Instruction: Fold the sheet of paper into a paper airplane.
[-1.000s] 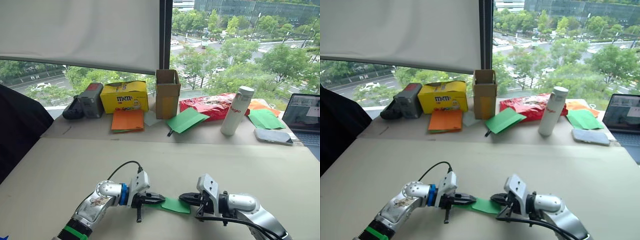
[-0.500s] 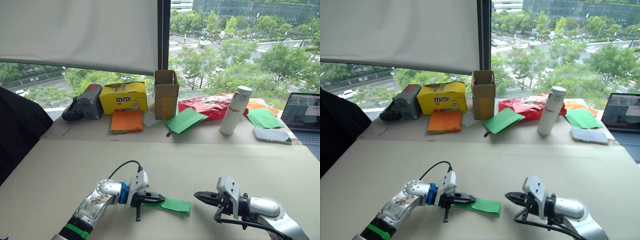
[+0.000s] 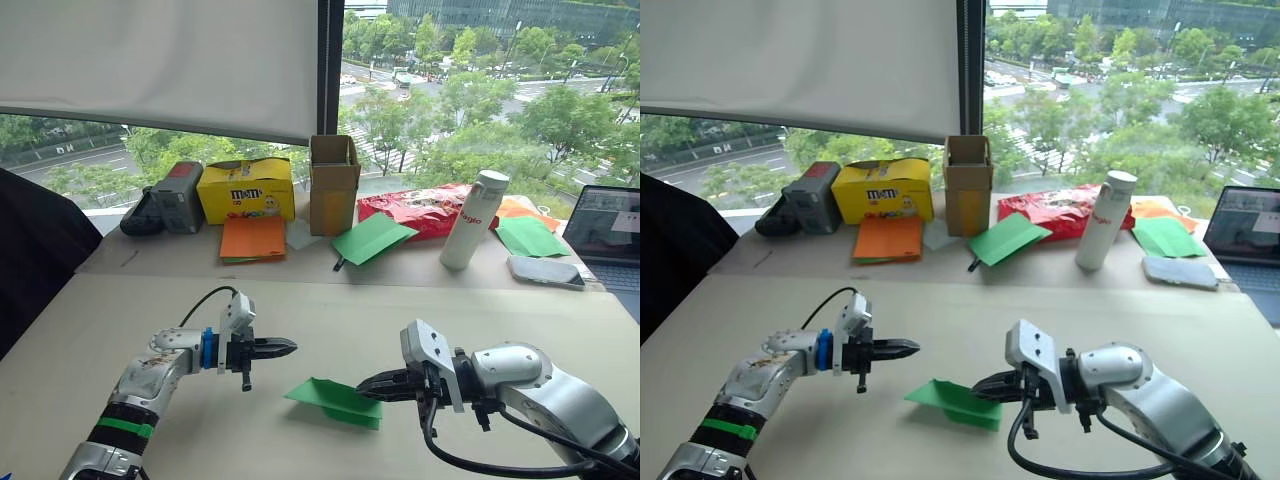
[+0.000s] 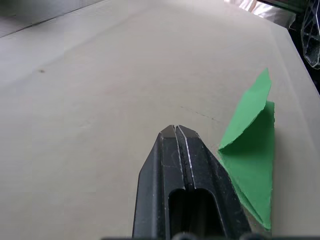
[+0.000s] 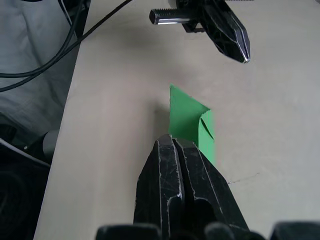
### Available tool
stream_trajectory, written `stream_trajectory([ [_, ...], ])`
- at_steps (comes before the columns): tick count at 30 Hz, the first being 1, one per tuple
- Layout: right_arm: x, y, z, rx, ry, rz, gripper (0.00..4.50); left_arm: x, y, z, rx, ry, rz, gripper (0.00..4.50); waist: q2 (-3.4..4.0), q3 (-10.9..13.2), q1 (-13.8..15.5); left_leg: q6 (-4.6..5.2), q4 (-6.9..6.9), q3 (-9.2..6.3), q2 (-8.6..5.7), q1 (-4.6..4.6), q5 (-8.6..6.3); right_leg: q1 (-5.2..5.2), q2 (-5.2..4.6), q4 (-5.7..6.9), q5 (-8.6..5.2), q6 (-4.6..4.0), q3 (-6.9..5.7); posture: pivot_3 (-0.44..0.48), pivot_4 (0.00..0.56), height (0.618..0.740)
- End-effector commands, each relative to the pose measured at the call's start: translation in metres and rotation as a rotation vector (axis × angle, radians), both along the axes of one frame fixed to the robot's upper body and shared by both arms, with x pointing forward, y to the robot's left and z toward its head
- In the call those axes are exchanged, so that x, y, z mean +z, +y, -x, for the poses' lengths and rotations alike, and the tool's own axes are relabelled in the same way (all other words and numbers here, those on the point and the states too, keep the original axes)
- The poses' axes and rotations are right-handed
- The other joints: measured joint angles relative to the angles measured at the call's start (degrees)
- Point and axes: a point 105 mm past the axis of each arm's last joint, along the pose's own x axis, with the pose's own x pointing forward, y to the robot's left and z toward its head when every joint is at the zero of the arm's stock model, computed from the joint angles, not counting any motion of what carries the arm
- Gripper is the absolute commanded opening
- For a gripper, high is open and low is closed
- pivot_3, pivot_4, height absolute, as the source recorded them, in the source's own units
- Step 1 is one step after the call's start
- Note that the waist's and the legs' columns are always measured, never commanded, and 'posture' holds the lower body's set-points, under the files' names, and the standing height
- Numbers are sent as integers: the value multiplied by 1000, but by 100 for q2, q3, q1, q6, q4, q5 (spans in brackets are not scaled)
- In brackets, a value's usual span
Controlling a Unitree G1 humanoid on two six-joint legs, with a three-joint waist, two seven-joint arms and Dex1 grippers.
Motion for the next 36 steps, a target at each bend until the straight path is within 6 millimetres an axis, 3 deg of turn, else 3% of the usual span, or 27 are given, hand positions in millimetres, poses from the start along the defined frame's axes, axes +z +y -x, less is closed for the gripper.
stream_trajectory([
  [1,1,4,5,38,-7,45,15,8,6,14,-30,-25,-9,0,-4,2,9,0,0,-1,0,0,0,1,-12,-1,0,0,-2,0,150,740],
  [4,-10,2,-6,-2,-26,102,15,8,10,26,-27,-30,-42,0,-9,5,16,-1,0,-11,0,-1,1,0,-64,-1,0,-4,-14,0,150,740],
  [12,-26,4,-43,-98,-84,150,15,15,8,51,18,-60,-48,0,-4,7,21,-3,0,-11,0,-2,2,4,-83,-1,-2,-8,-20,0,150,740],
  [16,-13,-1,-69,-155,-154,155,15,14,10,57,31,-71,-75,0,1,8,15,-4,0,-12,0,-1,2,5,-83,-1,-1,-10,-20,0,150,740],
  [23,28,14,-52,-34,-148,62,15,10,10,57,19,-76,-128,0,6,10,21,-4,-7,-15,0,-2,2,3,-84,-2,-2,-14,-25,0,150,740],
  [25,26,16,-47,-7,-136,87,598,11,10,53,20,-88,-135,0,7,9,26,-4,-9,-19,1,-1,2,5,-88,-5,-2,-15,-26,0,150,740],
  [30,-4,14,-53,-54,-210,240,2225,9,9,47,14,-107,-160,0,10,7,20,-6,-13,-20,1,-3,1,0,-102,-6,-4,-28,-31,0,150,740],
  [36,-22,19,-48,-71,-153,229,2225,-6,14,45,0,-116,-219,0,13,5,0,-25,-48,-19,1,-3,13,-18,-103,-5,-4,-47,-30,0,150,740],
])
